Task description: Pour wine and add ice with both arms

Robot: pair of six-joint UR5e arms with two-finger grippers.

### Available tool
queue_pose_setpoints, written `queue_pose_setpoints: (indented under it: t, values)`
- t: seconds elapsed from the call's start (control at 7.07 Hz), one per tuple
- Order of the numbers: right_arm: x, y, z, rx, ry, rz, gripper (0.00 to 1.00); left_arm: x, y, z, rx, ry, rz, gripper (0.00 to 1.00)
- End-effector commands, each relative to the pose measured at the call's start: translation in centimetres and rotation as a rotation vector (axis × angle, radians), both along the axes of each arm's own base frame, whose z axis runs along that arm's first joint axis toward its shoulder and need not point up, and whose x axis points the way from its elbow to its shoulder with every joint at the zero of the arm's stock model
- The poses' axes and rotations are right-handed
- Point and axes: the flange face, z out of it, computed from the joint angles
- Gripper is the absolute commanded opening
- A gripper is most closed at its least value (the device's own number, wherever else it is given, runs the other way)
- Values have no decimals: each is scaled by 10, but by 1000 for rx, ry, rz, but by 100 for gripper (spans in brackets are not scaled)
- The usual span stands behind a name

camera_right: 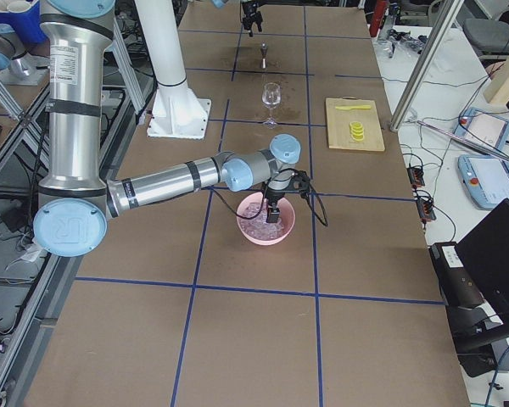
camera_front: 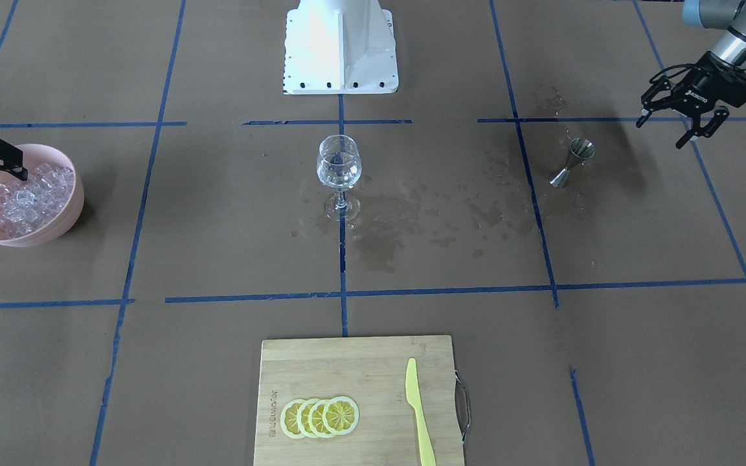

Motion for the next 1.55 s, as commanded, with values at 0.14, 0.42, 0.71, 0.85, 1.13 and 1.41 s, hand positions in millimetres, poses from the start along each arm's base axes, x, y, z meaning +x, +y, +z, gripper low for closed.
queue_pose_setpoints:
  t: [0.14, 0.42, 0.71, 0.85, 1.13, 1.41]
  values:
    - [-33, 6, 20, 37, 53, -8, 98, -24, -42, -9, 19, -18, -27, 100]
    - [-30, 12, 30, 21, 65, -7, 62, -25, -47, -17, 34, -8, -37, 100]
    - [-30, 12, 30, 14, 65, -2, 30, -25, -48, -18, 39, -6, -41, 100]
    - [-30, 13, 29, 14, 63, -3, 17, -25, -48, -18, 41, -5, -41, 100]
    - [-31, 10, 17, 37, 47, -6, 0, -28, -48, -19, 46, -3, -49, 100]
    - [-15, 12, -44, 124, -16, 26, 0, -28, -48, -20, 50, 0, -47, 100]
